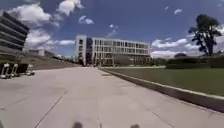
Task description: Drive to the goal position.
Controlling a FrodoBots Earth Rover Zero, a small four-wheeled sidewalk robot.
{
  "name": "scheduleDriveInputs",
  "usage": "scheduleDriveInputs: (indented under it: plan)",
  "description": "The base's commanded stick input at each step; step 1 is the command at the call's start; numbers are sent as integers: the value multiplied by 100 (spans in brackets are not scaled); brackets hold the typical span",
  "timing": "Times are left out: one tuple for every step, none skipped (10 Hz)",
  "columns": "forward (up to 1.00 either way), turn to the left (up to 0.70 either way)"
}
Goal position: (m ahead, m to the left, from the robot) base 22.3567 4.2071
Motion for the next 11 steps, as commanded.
scheduleDriveInputs:
  plan:
    - [70, 4]
    - [70, 3]
    - [70, 3]
    - [70, 3]
    - [70, 2]
    - [70, 3]
    - [70, 3]
    - [70, 3]
    - [70, 2]
    - [70, 2]
    - [70, 3]
